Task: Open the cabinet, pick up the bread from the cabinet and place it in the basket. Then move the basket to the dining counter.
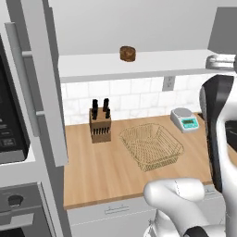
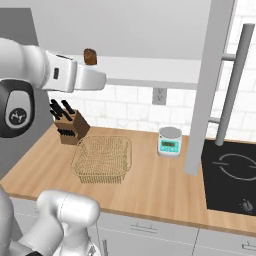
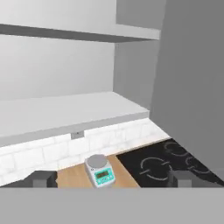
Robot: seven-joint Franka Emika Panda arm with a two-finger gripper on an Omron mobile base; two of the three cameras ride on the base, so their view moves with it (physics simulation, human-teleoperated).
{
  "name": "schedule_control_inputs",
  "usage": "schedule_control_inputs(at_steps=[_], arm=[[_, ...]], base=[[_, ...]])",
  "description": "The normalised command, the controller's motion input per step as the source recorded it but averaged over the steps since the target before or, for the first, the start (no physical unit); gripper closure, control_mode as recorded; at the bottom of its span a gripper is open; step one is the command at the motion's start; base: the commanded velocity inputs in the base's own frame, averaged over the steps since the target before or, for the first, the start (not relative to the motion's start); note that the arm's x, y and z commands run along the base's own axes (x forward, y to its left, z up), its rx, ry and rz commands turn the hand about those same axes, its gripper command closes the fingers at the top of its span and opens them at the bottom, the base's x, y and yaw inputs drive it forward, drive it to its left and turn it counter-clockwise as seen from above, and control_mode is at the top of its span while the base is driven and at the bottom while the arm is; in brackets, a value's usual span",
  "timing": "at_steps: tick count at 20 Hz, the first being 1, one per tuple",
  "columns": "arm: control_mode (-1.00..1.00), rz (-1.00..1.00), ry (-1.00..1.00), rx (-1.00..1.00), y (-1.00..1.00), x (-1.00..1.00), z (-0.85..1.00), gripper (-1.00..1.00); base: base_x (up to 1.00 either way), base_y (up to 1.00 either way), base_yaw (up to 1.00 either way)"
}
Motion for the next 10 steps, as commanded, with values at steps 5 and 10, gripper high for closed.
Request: schedule_control_inputs(at_steps=[5, 10], arm=[[-1.00, 0.45, 0.01, 0.07, 0.87, 0.58, -0.09, -1.00], [-1.00, 0.28, 0.11, 0.03, 0.60, 0.56, 0.03, -1.00]], base=[[0.00, 0.00, 0.00], [0.00, 0.00, 0.00]])
